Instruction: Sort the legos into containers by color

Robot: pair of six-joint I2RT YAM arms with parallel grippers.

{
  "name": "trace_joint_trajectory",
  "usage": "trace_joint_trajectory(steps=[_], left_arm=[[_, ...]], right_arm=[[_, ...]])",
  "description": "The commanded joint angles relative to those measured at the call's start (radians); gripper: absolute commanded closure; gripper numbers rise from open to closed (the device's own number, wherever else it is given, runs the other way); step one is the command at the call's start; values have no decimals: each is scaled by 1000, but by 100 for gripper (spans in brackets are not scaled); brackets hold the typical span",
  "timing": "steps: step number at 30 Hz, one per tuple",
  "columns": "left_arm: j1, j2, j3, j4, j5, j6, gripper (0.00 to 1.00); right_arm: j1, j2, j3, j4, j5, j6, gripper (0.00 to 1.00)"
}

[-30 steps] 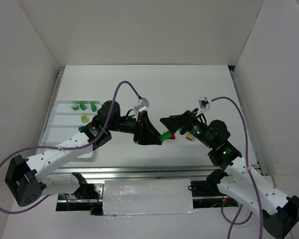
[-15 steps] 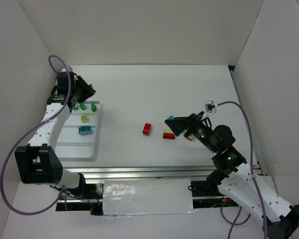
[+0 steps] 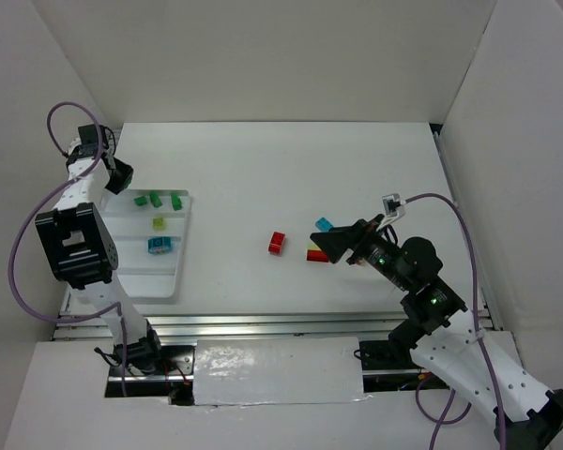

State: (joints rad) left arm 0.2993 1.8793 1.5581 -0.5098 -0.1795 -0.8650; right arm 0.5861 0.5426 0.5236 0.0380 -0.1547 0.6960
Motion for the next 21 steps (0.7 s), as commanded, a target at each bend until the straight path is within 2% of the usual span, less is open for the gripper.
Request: trace_joint_trajectory(steps=[1, 9, 12, 15, 16, 21], left_arm=[[32, 30, 25, -26, -11, -6, 96], [35, -8, -122, 82, -35, -35, 96], [37, 15, -92, 56, -28, -32, 91], [37, 14, -95, 60, -34, -34, 81], [37, 6, -105, 65, -35, -35, 74], [41, 6, -107, 71, -29, -32, 68]], right_arm=[[-5, 20, -10, 28, -19, -21, 0], [-5, 89, 3, 59, -32, -24, 0], [-5, 105, 6, 66, -42, -23, 0], [-3, 103, 3, 72, -43, -18, 0], [-5, 103, 0, 72, -43, -18, 0], [-5, 103, 9, 57, -46, -24, 0]])
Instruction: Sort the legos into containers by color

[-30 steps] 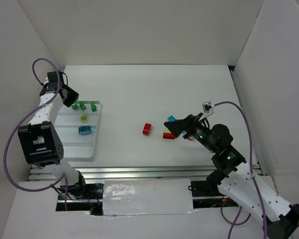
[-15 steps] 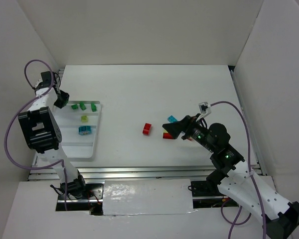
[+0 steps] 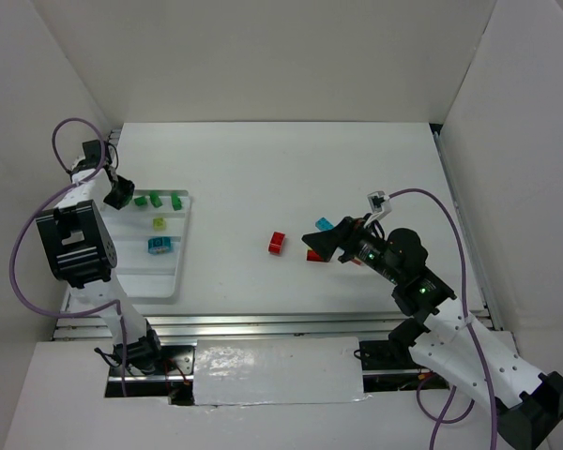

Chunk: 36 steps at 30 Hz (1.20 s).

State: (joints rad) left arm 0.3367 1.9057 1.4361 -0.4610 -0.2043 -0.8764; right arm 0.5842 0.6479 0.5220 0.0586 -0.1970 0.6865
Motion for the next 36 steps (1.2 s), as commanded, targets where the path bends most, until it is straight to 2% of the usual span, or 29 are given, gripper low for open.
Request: trace_joint_trajectory(steps=[1, 2, 5, 6, 8, 10, 11, 12, 17, 20, 23, 24, 26, 29, 30, 33, 36], left_arm=[[5, -19, 12, 24, -1, -19, 68], [8, -17, 10, 22, -3, -22, 67], [12, -14, 9, 27, 6, -24, 51], [13, -13, 12, 22, 6, -24, 42], [13, -16, 12, 18, -1, -33, 33], [15, -22, 6, 25, 3, -35, 29], [16, -22, 6, 22, 5, -38, 20], [16, -20, 15, 18, 5, -38, 18], [19, -69, 15, 11, 32, -38, 17], [9, -187, 26, 6, 80, 10, 13], [-62, -276, 75, 4, 103, 100, 3], [-120, -321, 133, -16, 97, 159, 1], [-222, -371, 219, -72, 103, 236, 1], [-323, -430, 277, -163, 108, 336, 1], [-390, -451, 273, -175, 117, 371, 1], [-488, -554, 184, -183, 149, 407, 0], [-525, -678, 17, -147, 195, 425, 1]], right_arm=[[-3, -4, 12, 34, -4, -19, 0], [-3, -5, 13, 29, -2, -22, 0], [-3, -8, 18, 21, -2, -28, 0], [-4, -7, 18, 21, -2, -30, 0], [-3, -4, 16, 21, -4, -31, 0], [-3, 1, 16, 24, -7, -31, 0], [-3, 2, 16, 27, -9, -31, 0], [-3, 6, 16, 29, -10, -31, 0], [-3, 33, 22, 30, 2, -33, 0], [-4, 100, 59, -32, 74, -12, 0], [-1, 249, 155, -179, 169, -7, 0], [-3, 333, 183, -215, 188, -8, 0], [-1, 450, 254, -307, 238, -18, 0], [8, 528, 309, -364, 281, -39, 0], [9, 565, 318, -371, 295, -45, 0], [20, 617, 340, -416, 373, -45, 0], [34, 664, 361, -454, 416, -47, 0]])
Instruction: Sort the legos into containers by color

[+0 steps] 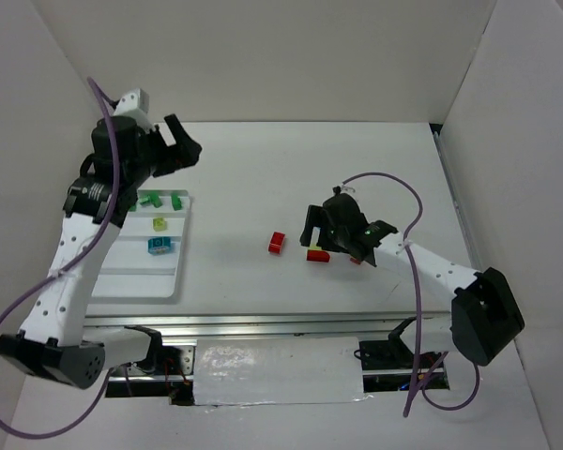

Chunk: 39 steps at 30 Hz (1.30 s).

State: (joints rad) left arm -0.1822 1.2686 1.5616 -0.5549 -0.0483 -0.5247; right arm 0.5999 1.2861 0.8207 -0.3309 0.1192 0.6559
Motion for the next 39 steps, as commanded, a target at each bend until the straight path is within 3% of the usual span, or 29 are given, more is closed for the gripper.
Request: trace_joint_trajectory(steps=[1, 6, 11, 18, 23, 31, 34, 39], left_arm=[[-7, -90, -150, -47, 50, 80, 1], [-8, -189, -368, -19, 171, 184, 1], [-11, -317, -587, 59, 122, 157, 1], [-13, -365, -600, 18, -57, 160, 0], [-14, -364, -601, 21, -52, 170, 0], [-16, -331, -598, 16, -16, 183, 0], [-17, -331, -600, 18, -12, 183, 1], [-19, -319, -600, 19, 10, 187, 1]], right_arm=[[26, 39, 67, -69, 108, -21, 0], [35, 87, 71, -62, 146, -22, 0], [31, 116, 133, -43, 155, -114, 0], [-73, 327, 345, -123, 83, -280, 0], [-144, 484, 471, -195, 34, -361, 2], [-196, 645, 529, -214, 4, -378, 13], [-206, 664, 528, -209, -29, -380, 31], [-207, 664, 526, -201, -24, -377, 42]])
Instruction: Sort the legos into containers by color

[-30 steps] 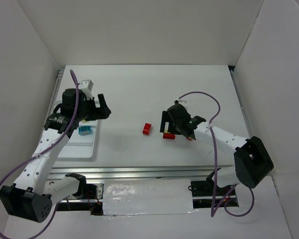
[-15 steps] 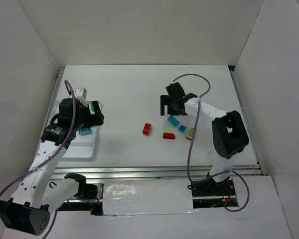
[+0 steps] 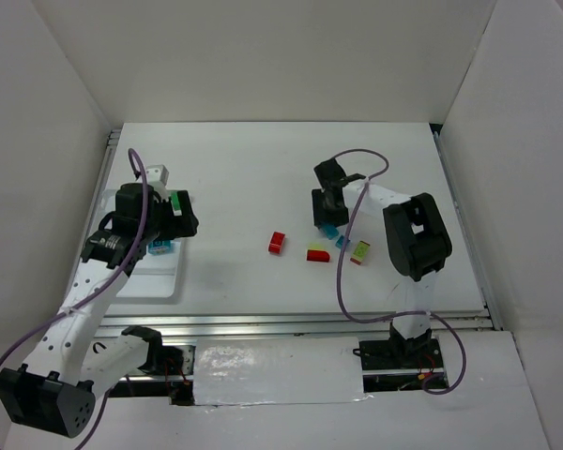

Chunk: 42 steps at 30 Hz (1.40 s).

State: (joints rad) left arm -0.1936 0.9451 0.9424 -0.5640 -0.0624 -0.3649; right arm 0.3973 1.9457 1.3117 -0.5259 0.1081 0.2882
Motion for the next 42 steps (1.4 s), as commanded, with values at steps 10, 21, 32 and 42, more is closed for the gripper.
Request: trace_joint_trajectory(steps=[10, 21, 32, 42], left_arm=[[-6, 3, 18, 38, 52, 30, 1], [-9, 23, -31, 364, 936, -38, 1], [-437, 50, -2, 605, 473, -186, 3], [-541, 204, 42, 649, 314, -190, 13]], right_arm=[[-5, 81, 181, -69, 47, 25, 82], [72, -522, -162, 196, -99, 337, 100], [386, -843, -290, 290, 226, 680, 100], [491, -903, -284, 302, 309, 681, 100]])
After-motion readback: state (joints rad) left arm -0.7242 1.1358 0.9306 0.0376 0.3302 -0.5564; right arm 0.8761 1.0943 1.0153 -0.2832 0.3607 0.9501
